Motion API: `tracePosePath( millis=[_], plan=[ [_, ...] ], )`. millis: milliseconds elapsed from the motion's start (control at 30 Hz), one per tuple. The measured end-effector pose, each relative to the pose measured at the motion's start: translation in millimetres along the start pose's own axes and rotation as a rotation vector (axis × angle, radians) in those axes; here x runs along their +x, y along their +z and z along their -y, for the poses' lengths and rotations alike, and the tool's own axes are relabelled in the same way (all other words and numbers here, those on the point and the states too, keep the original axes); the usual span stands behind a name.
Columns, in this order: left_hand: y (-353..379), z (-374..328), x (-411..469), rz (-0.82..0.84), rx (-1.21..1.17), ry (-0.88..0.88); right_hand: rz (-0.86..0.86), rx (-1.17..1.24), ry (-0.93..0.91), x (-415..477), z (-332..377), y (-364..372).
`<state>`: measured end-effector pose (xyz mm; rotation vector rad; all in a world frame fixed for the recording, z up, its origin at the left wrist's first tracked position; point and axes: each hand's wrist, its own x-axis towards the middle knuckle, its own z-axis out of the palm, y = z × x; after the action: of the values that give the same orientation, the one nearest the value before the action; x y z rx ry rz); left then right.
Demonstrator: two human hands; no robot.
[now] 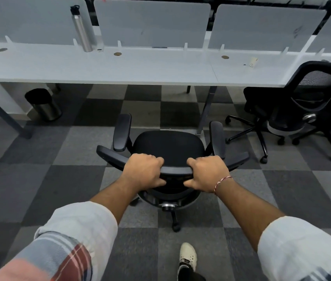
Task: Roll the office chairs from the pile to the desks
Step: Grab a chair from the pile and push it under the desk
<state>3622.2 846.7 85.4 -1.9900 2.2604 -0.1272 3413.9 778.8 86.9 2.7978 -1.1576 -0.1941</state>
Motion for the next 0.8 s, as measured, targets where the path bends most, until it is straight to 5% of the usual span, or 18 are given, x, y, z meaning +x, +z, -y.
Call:
tracePosePath(
  millis=[500, 800],
  plan=[
    [-1.7, 46.7, 87.3, -0.004, 0.038, 0.041, -0.02, -0.006, -0.009, 90.1, -42.5, -5.5],
    [8.4, 116.4, 168.8, 0.063, 0.039, -0.089, -0.05, 0.021, -0.067, 213.0, -64.3, -1.7]
  ],
)
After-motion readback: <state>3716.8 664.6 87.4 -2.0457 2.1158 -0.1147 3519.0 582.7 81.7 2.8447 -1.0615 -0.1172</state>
